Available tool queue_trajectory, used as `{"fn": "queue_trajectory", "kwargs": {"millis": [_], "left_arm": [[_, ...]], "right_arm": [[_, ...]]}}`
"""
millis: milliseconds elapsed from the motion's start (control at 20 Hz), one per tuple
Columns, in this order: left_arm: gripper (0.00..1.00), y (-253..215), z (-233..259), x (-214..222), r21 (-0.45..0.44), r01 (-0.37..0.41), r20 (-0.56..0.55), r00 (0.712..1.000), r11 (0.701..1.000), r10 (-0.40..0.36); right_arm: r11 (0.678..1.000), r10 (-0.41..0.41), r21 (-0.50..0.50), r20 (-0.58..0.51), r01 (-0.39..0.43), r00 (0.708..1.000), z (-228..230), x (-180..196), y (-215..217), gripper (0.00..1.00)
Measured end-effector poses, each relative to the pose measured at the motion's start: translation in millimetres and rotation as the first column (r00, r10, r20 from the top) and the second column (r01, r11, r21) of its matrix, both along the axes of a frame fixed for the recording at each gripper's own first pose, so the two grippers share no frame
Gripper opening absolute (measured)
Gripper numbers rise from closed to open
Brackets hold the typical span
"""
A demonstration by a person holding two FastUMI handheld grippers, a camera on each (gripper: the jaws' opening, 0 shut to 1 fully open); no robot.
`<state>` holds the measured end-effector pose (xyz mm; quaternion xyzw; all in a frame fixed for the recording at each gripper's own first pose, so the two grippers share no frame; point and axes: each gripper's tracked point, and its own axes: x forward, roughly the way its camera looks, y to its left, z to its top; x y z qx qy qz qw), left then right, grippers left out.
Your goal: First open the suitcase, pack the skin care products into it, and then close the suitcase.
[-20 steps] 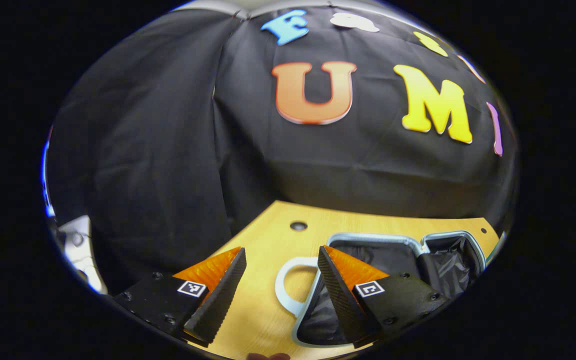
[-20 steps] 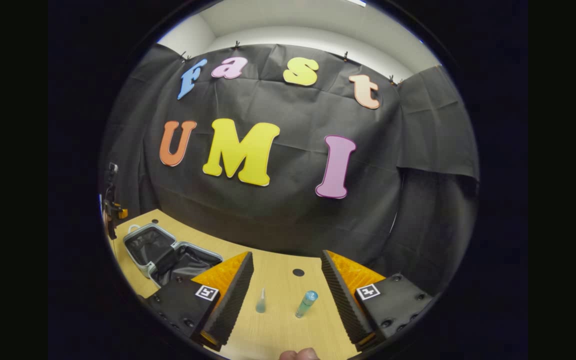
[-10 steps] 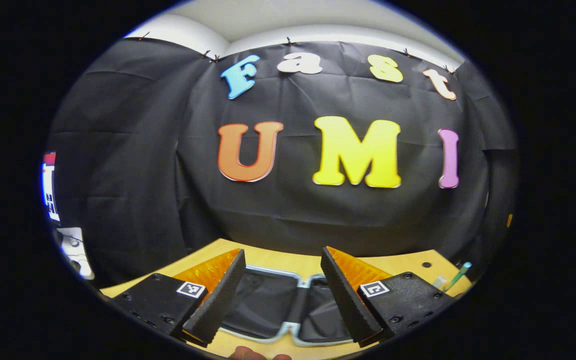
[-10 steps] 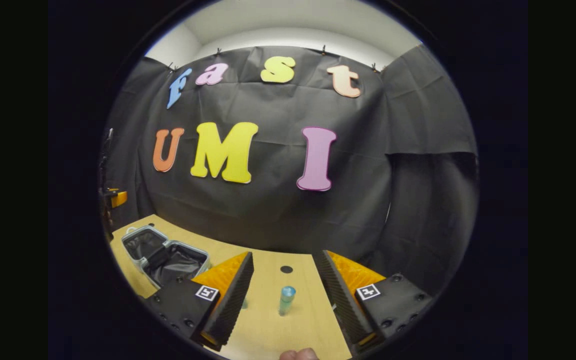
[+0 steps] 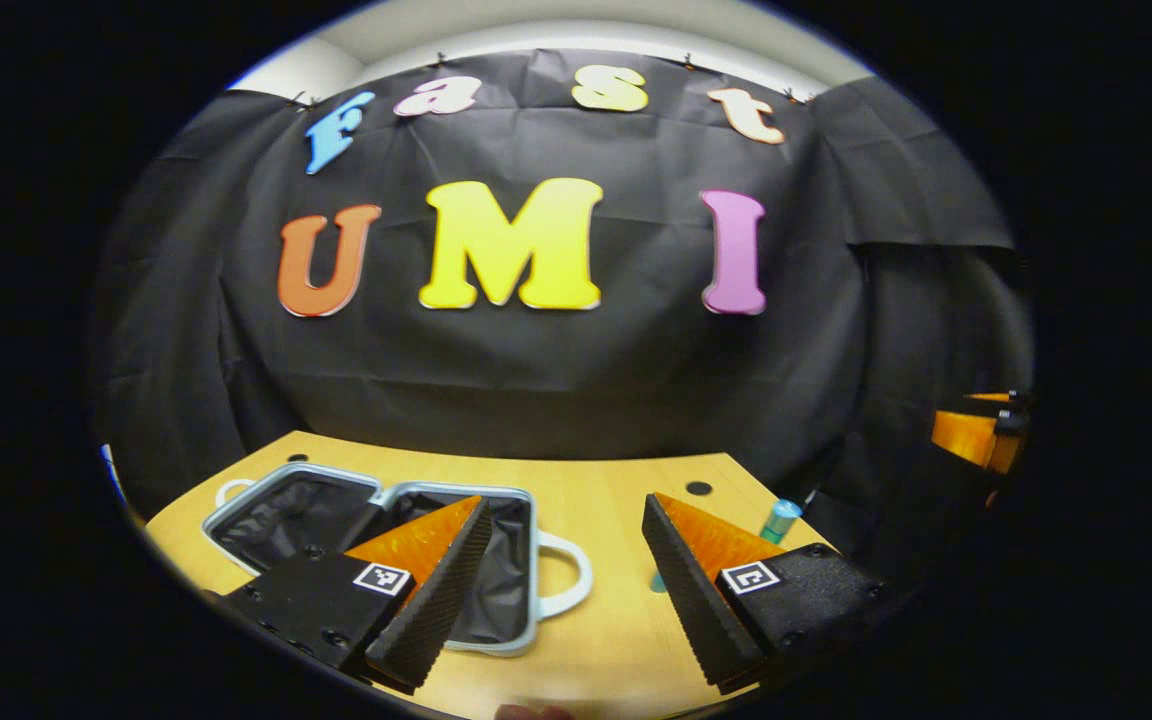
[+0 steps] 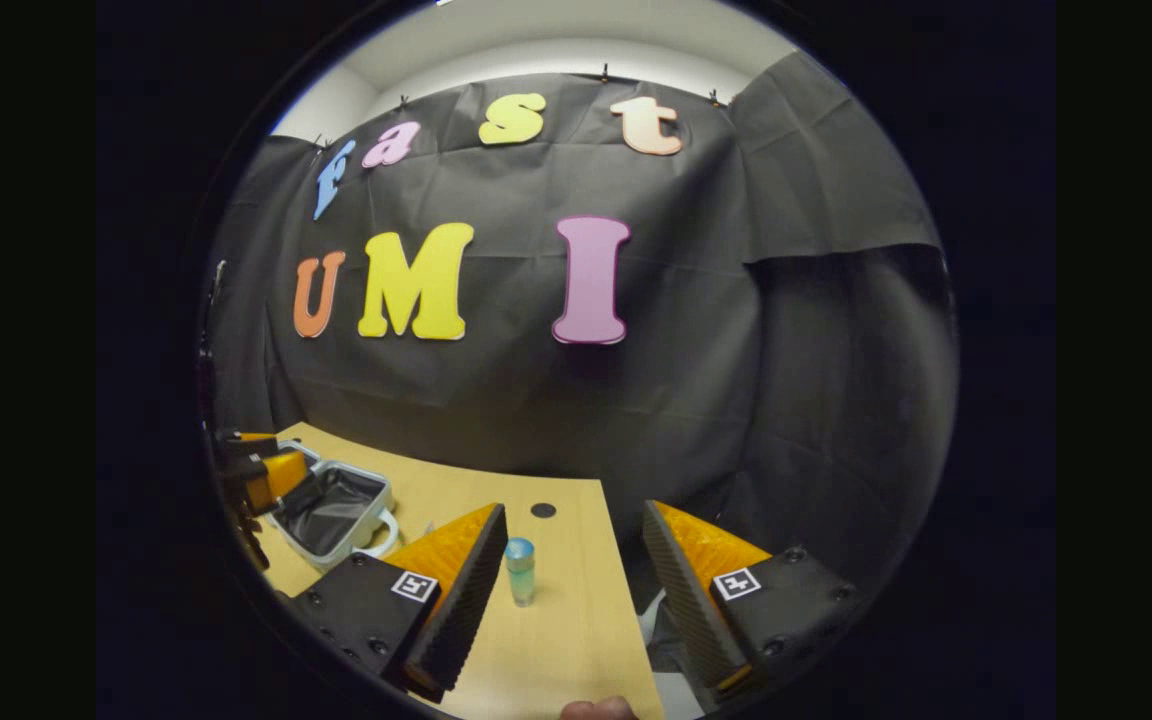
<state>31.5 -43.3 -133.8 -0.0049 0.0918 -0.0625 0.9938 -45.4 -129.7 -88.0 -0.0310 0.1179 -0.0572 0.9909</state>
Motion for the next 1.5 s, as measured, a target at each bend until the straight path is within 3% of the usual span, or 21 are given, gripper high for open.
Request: {"fn": "queue_trajectory", "kwargs": {"millis": [100, 250, 500, 950, 1150, 1250, 1300, 1350, 1400, 1450, 1500], "left_arm": [[0.97, -36.4, -34.1, 4.3, 0.017, 0.061, -0.062, 0.996, 0.998, -0.06], [0.97, -67.6, -78.5, 20.2, 0.055, 0.1, -0.124, 0.988, 0.993, -0.092], [0.98, -83.2, -152.6, 54.9, 0.048, 0.083, -0.259, 0.963, 0.995, -0.068], [1.0, -99.6, -206.1, 109.8, 0.071, 0.076, -0.338, 0.94, 0.995, -0.048], [0.86, -106.7, -216.0, 110.8, 0.098, 0.108, -0.37, 0.927, 0.989, -0.065], [0.67, -104.7, -218.7, 110.3, 0.117, 0.101, -0.378, 0.925, 0.988, -0.05], [0.49, -103.2, -216.7, 109.3, 0.117, 0.106, -0.379, 0.924, 0.987, -0.054], [0.52, -104.2, -218.4, 110.1, 0.112, 0.111, -0.386, 0.921, 0.987, -0.059], [0.42, -102.9, -217.4, 107.8, 0.11, 0.116, -0.395, 0.917, 0.987, -0.063], [0.49, -101.8, -215.4, 104.5, 0.098, 0.12, -0.402, 0.913, 0.988, -0.071], [0.47, -99.0, -213.4, 101.8, 0.084, 0.123, -0.405, 0.911, 0.989, -0.079]], "right_arm": [[1.0, 0.001, -0.01, -0.029, -0.001, 1.0, -12.8, -5.4, -14.9, 0.81], [1.0, -0.011, -0.022, -0.081, 0.009, 0.997, -29.6, -14.8, -35.1, 0.81], [0.999, -0.049, -0.01, -0.087, 0.048, 0.995, -22.1, -24.1, -56.4, 0.81], [0.997, -0.077, -0.009, -0.167, 0.077, 0.983, -48.9, -23.8, -73.7, 0.82], [0.996, -0.085, -0.004, -0.166, 0.086, 0.982, -50.1, -19.2, -73.5, 0.82], [0.996, -0.084, -0.004, -0.167, 0.085, 0.982, -53.0, -17.3, -71.9, 0.81], [0.997, -0.081, -0.005, -0.167, 0.081, 0.983, -54.8, -16.3, -70.1, 0.81], [0.997, -0.071, -0.001, -0.166, 0.072, 0.984, -56.8, -13.9, -68.0, 0.81], [0.999, -0.053, 0.002, -0.167, 0.054, 0.985, -64.5, -11.9, -63.8, 0.81], [1.0, -0.028, -0.002, -0.185, 0.028, 0.982, -77.1, -8.6, -58.6, 0.81], [1.0, -0.005, -0.008, -0.205, 0.004, 0.979, -94.1, -5.3, -53.4, 0.81]]}}
